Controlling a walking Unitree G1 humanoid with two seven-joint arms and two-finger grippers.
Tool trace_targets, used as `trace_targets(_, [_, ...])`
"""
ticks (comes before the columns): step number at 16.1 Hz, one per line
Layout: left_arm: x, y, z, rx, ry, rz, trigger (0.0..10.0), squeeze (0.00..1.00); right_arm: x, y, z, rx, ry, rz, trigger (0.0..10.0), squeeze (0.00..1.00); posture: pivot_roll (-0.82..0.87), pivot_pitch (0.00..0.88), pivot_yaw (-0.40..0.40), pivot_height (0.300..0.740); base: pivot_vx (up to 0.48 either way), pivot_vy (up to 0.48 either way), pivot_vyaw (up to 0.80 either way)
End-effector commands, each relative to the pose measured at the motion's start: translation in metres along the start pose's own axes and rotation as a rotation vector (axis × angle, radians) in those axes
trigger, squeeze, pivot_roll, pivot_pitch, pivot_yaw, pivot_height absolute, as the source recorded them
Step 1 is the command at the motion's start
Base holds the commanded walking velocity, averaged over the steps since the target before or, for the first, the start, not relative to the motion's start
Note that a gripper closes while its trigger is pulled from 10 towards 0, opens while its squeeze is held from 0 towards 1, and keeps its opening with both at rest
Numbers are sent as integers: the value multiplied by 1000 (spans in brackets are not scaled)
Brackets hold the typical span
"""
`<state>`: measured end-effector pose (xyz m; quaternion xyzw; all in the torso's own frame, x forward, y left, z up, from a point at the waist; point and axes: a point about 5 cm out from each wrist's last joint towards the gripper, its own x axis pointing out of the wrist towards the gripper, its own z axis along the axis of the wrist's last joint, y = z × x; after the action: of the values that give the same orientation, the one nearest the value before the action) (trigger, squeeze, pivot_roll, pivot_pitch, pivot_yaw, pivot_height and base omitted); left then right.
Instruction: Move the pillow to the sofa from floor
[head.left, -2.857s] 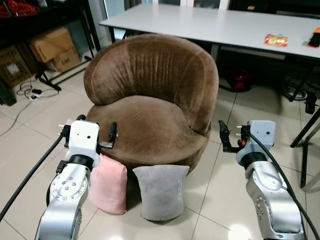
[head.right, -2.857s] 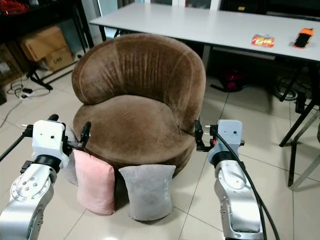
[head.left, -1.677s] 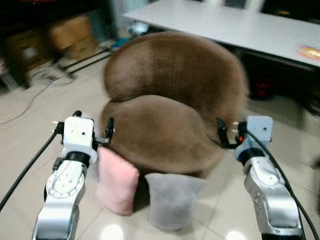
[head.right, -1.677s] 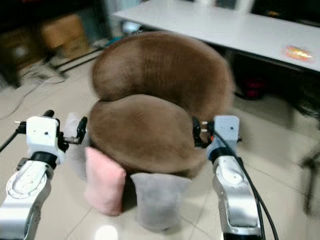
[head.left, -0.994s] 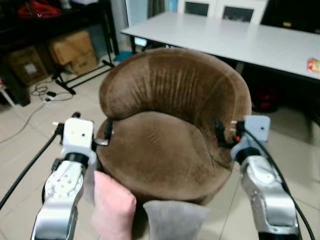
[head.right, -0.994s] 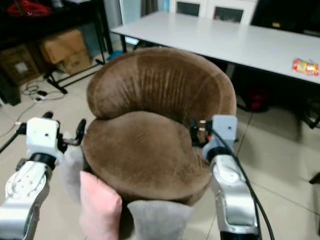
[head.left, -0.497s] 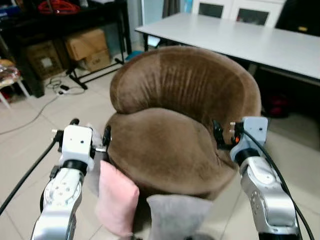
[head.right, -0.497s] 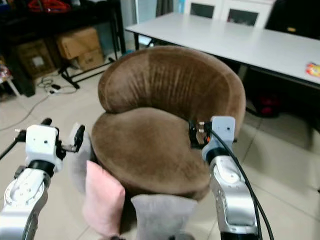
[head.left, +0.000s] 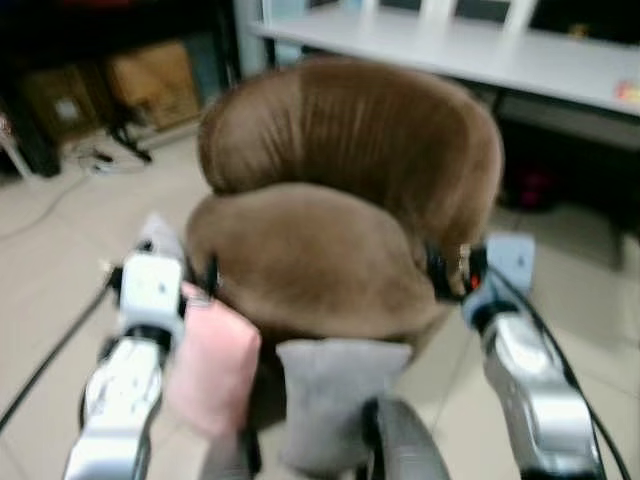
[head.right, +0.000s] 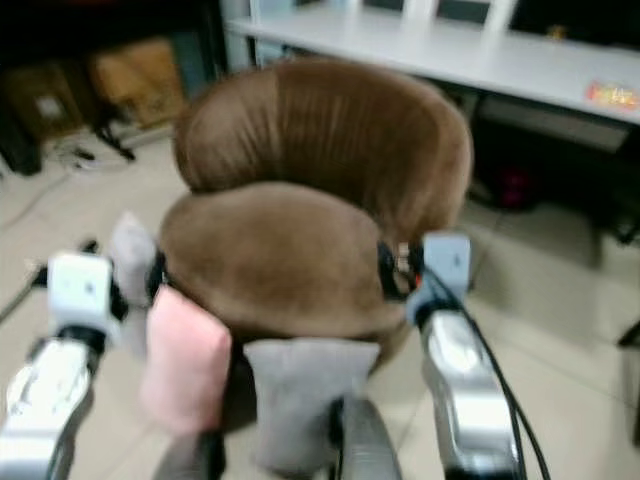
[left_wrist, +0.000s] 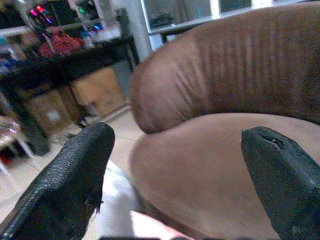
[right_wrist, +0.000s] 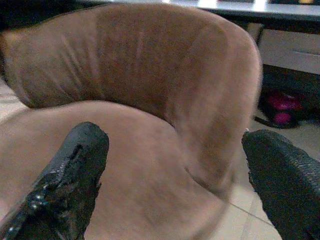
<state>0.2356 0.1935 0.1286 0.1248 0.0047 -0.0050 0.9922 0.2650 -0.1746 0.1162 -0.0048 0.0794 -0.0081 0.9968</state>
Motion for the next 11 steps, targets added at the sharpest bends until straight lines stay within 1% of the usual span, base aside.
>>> trace_targets(1, [0,0,3,-4,-15,-7,10000,0,4,3,8,-4,-21,15,10000,0,-127,0,11,601,0,0,0])
trace_targets(2, [-1,0,4,-5,-21,-9,10000,0,3,2,8,-1,-19,12,10000,0,-125,0,7,601,0,0,0])
trace_targets(4, [-1,0,3,-17,-27,-15,10000,0,2,0,6,-23,-14,6,10000,0,-125,0,3,601,287,0,0])
trace_targets(8, [-3,1,2,-18,-29,-16,10000,0,2,-2,1,-44,8,-16,10000,0,-122,0,-4,601,356,0,0])
trace_targets(11, [-3,1,1,-16,-28,-21,10000,0,3,-3,0,-97,16,-14,10000,0,-121,0,-6,601,360,0,0])
